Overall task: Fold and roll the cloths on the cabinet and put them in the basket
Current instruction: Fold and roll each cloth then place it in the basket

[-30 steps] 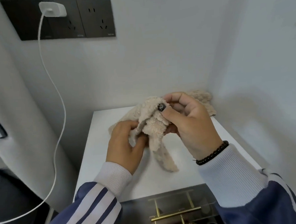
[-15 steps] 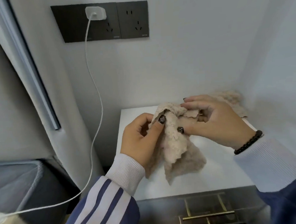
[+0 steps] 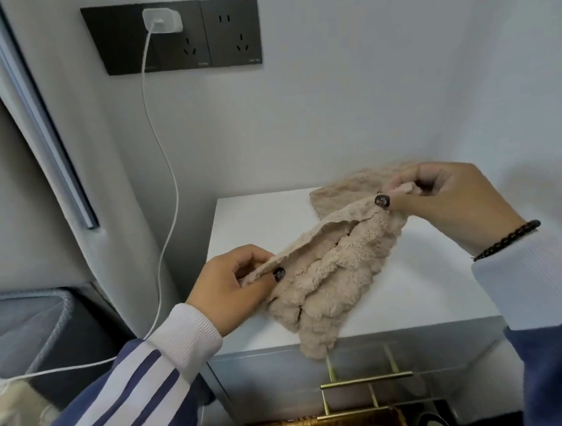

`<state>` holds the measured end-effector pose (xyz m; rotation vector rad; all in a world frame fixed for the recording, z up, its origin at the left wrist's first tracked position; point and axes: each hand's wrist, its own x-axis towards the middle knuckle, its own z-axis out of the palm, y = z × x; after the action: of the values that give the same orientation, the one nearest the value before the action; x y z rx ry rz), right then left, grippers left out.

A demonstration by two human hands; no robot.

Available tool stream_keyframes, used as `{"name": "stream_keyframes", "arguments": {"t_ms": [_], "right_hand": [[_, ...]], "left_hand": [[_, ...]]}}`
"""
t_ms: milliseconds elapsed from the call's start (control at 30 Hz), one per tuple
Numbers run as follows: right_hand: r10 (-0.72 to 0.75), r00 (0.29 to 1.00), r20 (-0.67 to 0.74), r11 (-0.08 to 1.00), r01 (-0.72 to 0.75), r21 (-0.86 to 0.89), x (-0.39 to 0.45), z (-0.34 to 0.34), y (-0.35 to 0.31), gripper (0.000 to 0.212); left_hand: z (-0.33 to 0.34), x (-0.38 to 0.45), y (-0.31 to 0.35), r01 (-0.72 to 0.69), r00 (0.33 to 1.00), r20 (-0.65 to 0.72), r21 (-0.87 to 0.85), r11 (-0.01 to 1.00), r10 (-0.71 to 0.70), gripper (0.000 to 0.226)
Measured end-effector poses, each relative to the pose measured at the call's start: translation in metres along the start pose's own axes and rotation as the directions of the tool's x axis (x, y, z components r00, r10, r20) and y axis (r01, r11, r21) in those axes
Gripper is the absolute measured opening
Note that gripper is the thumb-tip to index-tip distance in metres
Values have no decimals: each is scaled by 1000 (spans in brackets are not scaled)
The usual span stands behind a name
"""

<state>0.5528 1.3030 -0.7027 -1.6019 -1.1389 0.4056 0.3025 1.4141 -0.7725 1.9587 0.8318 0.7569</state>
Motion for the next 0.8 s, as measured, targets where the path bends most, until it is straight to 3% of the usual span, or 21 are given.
{"name": "stream_keyframes", "arguments": {"t_ms": [167, 233, 300, 433, 500, 600, 700, 800], "right_hand": [[92, 976, 199, 996, -87, -31, -22, -29, 1, 19], [126, 958, 258, 991, -134, 12, -30, -43, 2, 50], [159, 946, 283, 978, -189, 84, -35, -56, 4, 66], [227, 919, 323, 953, -278, 119, -38, -71, 6, 69], [273, 924, 267, 955, -293, 37, -35, -70, 9, 70], [312, 936, 161, 947, -292, -136, -27, -60, 17, 41], [304, 950, 67, 952, -300, -64, -14, -33, 22, 29], [138, 961, -240, 985, -108, 133, 2, -12, 20, 17]], "left_hand": [[-22, -2, -3, 142, 986, 103, -154, 978, -127, 26], [-33, -2, -3, 239, 955, 233, -234, 942, -184, 42], [-43, 0, -6, 289, 931, 304, -274, 917, -202, 63], [-44, 5, 2, 290, 943, 253, -304, 908, -216, 69], [-38, 9, 4, 269, 957, 168, -215, 939, -236, 60], [-25, 20, -1, 300, 954, 45, -134, 945, -296, 32], [-7, 33, 0, 304, 944, -56, -230, 925, -324, 20], [2, 45, 13, 33, 934, -300, -471, 881, -195, 18]]}}
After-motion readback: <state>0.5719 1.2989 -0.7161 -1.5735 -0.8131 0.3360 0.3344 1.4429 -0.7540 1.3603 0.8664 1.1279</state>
